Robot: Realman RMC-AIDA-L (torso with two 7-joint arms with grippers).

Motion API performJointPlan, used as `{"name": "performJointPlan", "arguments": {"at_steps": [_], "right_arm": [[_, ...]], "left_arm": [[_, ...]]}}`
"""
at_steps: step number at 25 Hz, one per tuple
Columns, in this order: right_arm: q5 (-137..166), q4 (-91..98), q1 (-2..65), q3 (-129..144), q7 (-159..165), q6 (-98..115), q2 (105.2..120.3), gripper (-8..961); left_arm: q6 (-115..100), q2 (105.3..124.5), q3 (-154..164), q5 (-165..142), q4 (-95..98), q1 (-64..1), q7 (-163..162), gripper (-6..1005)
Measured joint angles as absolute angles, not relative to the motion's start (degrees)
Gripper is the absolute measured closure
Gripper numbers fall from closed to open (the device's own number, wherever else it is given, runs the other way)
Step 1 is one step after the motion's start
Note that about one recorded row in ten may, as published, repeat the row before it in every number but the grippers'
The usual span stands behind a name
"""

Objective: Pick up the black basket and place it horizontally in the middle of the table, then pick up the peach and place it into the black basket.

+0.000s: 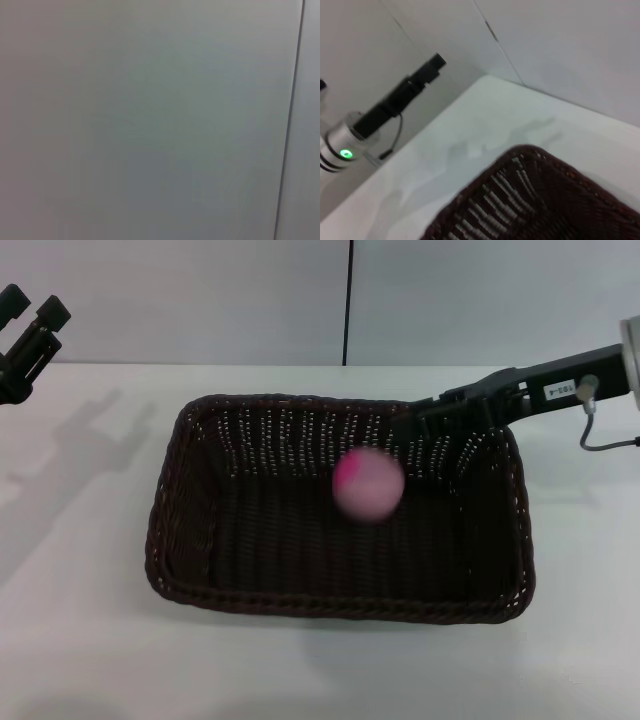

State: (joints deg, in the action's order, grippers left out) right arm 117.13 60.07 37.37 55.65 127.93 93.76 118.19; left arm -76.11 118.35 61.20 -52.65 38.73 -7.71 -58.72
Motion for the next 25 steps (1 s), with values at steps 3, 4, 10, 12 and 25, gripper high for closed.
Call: {"name": "performJointPlan", "arguments": {"at_steps": [3, 4, 10, 12, 25], "right_arm": [[114.5, 60.2, 35.6, 53.5, 126.2, 94.6, 117.77, 480], [113.8, 60.2, 34.9, 52.4, 125.4, 95.0, 117.72, 452], [107.0, 60.0, 28.8, 43.3, 117.1, 96.4, 118.37, 286], [103.6, 59.1, 25.9, 41.5, 112.7, 96.1, 118.72, 286], [73.9, 26.1, 14.6, 40.3, 66.9, 94.0, 119.17, 286]], "left_arm": [[-76.1, 118.22, 61.2, -52.6, 38.7, -7.8, -58.6, 450], [-76.1, 118.15, 61.1, -52.6, 38.7, -7.8, -58.4, 450], [-77.9, 118.03, 60.1, -52.6, 37.9, -6.8, -55.5, 449], [-78.6, 118.04, 59.6, -52.7, 37.4, -6.6, -54.8, 449], [-89.5, 117.95, 50.1, -52.8, 25.5, -5.5, -46.0, 448]]}}
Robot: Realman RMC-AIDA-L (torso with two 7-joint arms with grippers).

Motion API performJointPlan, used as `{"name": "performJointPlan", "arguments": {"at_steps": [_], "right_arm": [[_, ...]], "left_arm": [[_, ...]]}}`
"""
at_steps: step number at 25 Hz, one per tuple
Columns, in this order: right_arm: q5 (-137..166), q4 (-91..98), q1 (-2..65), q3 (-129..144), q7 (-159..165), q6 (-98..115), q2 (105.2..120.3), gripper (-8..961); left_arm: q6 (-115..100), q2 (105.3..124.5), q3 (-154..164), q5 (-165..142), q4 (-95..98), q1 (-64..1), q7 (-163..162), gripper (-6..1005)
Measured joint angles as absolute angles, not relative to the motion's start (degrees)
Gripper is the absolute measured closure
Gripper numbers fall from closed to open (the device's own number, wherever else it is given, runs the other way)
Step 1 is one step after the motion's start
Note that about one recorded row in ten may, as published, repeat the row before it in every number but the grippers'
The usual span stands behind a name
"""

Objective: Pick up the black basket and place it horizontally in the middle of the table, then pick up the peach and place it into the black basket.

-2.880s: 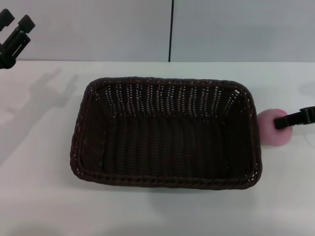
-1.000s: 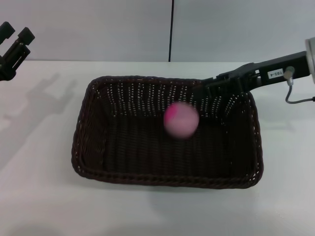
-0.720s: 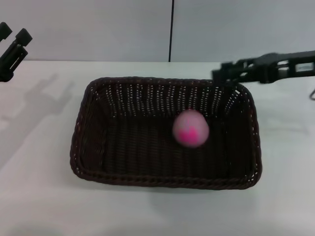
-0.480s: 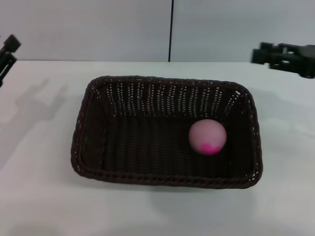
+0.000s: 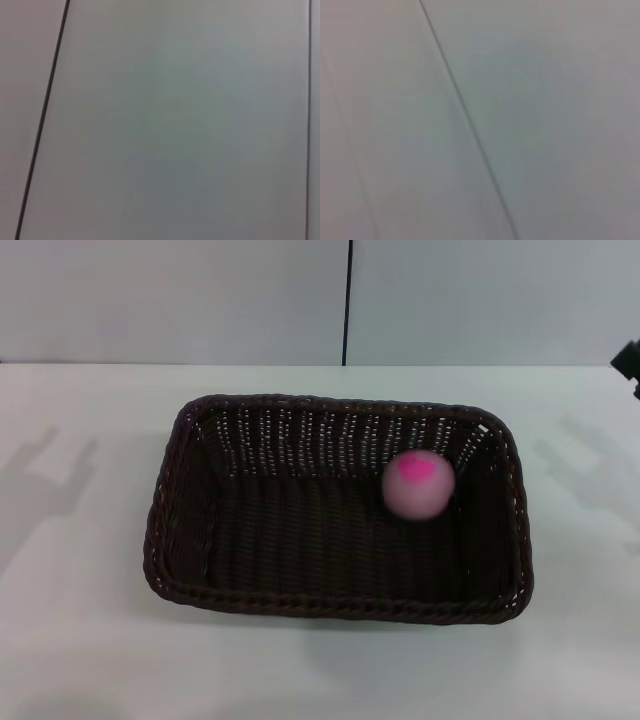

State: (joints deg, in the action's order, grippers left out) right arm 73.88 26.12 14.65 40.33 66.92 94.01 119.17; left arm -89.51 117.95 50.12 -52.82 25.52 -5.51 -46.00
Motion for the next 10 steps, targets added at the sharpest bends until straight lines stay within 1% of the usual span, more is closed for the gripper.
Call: {"name": "performJointPlan", "arguments": {"at_steps": [3, 10], "right_arm": [[68.1, 17.5, 15.1, 40.3, 56.1, 93.9, 119.16, 286], [65.1, 13.4, 15.4, 40.3, 50.7, 94.9, 119.19, 286]], "left_arm": [[-89.7, 117.96, 49.8, -52.7, 24.9, -4.5, -45.8, 447], [-90.0, 118.02, 48.1, -52.6, 22.2, -4.5, -44.8, 447]]}}
